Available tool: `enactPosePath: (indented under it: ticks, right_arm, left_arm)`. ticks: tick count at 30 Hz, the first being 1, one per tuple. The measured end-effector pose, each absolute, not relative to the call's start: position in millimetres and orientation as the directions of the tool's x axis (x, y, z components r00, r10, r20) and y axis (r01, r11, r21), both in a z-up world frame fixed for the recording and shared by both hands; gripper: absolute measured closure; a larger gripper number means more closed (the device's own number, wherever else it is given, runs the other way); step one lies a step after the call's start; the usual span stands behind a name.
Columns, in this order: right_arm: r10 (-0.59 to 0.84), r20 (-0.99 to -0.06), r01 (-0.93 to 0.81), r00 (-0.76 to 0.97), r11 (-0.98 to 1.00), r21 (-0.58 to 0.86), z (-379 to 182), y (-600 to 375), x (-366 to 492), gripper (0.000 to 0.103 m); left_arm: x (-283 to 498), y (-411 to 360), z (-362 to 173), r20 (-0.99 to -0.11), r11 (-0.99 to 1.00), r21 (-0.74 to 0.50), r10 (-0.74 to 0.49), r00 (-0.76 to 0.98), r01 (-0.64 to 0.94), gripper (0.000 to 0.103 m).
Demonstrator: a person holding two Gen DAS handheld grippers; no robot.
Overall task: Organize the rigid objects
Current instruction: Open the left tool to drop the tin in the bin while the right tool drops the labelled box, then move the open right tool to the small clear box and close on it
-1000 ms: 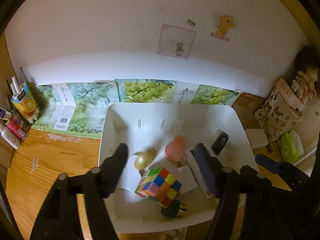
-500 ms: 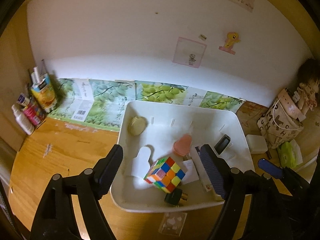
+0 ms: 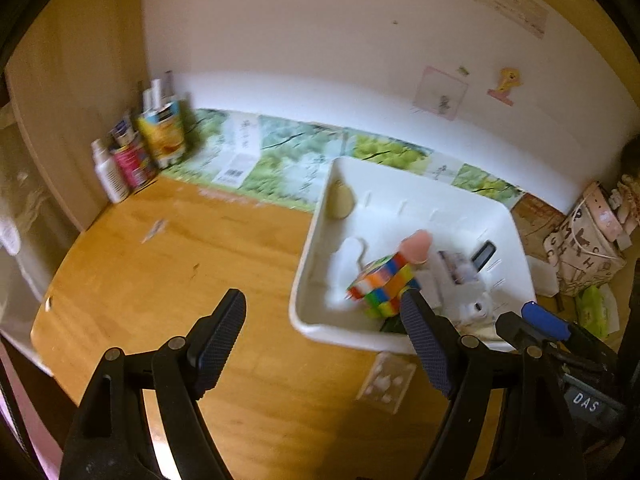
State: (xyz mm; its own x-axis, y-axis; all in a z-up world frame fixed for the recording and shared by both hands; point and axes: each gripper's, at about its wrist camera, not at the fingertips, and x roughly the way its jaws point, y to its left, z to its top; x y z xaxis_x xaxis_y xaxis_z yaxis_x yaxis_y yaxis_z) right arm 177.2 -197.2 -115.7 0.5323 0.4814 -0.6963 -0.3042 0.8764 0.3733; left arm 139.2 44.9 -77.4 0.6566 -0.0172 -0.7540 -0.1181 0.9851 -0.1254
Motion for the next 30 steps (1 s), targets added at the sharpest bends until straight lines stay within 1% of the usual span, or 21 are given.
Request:
enactPosePath:
  ticks: [1, 3, 8, 13, 18, 25, 30]
  right_arm:
    - [0.49, -0.7, -0.305, 0.52, 0.872, 0.384, -118.0, -194.1, 174.9, 0.028]
    - [0.501, -0.704, -0.307, 0.504, 0.865, 0.396, -121.0, -188.6, 170.2, 0.023]
    - [0.495, -0.723, -0.317, 0.482, 0.868, 0.383, -122.8, -172.8, 157.0, 0.022]
    - [0.46, -0.756, -0.283, 0.466, 0.887, 0.365, -126.7, -157.2, 146.8, 0.022]
    - [0.391, -0.794, -0.202, 0.466, 0.92, 0.335, -132.9, -145.4, 138.5, 0.022]
    - [0.29, -0.855, -0.027, 0.429, 0.951, 0.309, -152.2, -136.2, 135.1, 0.022]
    - [0.246, -0.885, 0.093, 0.395, 0.948, 0.305, -169.3, -132.8, 134.3, 0.022]
  left_arm:
    - [134.8, 48.2, -78.0, -0.759, 0.983, -0.122, -0.005, 0.651, -0.135, 0.021]
    - [127.9, 53.9, -79.8, -0.761, 0.981, -0.125, 0.002, 0.649, -0.149, 0.021]
    - [116.4, 68.3, -85.8, -0.768, 0.975, -0.15, -0.01, 0.64, -0.165, 0.021]
    - [109.0, 82.3, -85.7, -0.762, 0.982, -0.149, -0.036, 0.646, -0.12, 0.021]
    - [101.9, 101.7, -87.9, -0.769, 0.989, -0.132, -0.057, 0.636, -0.071, 0.021]
    - [104.7, 125.6, -96.2, -0.79, 0.993, -0.116, -0.098, 0.605, 0.009, 0.021]
    - [114.3, 130.6, -99.8, -0.8, 0.991, -0.091, -0.13, 0.585, 0.096, 0.021]
